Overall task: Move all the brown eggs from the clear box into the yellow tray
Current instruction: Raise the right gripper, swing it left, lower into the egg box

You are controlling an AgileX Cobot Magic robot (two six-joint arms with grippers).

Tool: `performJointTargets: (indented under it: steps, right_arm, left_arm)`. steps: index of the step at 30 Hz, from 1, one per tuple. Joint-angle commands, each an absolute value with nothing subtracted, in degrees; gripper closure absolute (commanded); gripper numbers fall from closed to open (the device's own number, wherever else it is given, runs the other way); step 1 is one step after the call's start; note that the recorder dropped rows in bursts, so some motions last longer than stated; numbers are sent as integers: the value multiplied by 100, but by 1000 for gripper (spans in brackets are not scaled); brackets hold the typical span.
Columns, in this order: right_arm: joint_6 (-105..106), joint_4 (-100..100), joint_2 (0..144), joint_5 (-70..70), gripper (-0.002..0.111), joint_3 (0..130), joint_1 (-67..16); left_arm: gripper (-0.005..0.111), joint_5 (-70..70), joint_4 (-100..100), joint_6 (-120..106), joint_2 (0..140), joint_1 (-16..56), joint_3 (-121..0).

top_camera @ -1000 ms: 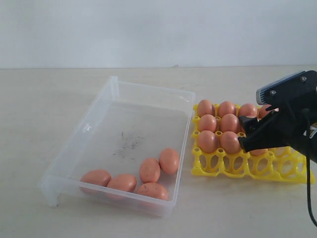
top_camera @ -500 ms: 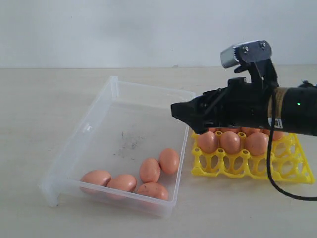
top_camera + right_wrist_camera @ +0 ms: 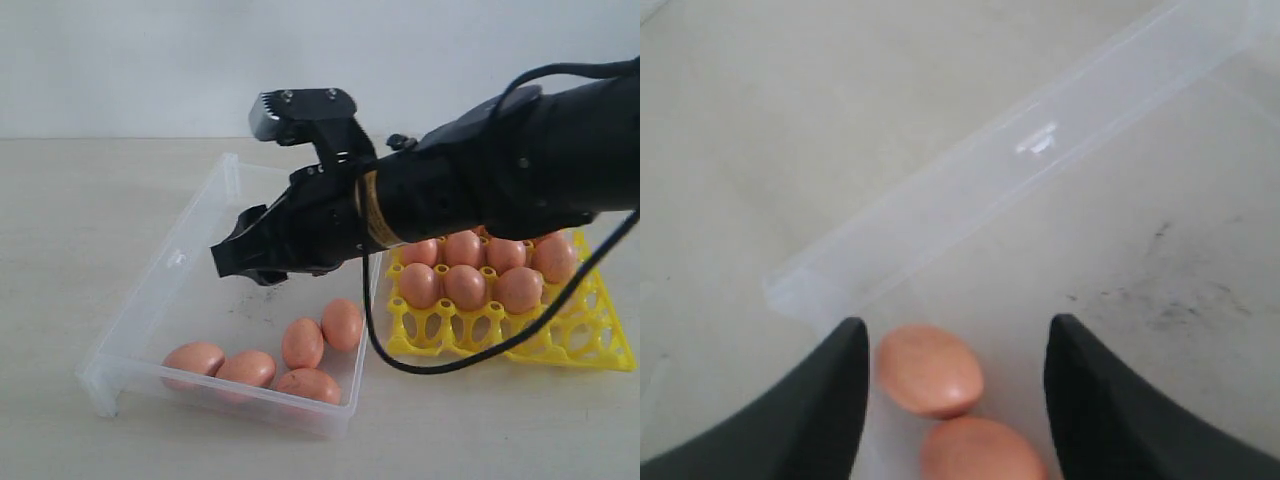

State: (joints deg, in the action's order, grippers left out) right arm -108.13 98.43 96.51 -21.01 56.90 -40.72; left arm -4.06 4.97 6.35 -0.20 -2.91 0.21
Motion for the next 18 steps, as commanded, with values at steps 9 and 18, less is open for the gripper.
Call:
performJointTargets:
  steps: [9,18]
  right_arm:
    - [-10581,9995,9946,-568,67,6067,-4108]
    - [-9799,9995,9709,204,108,6067,-4108]
  left_arm:
    - [103,-395,500,642,0,-269,0]
    - [103,-395,500,642,0,-269,0]
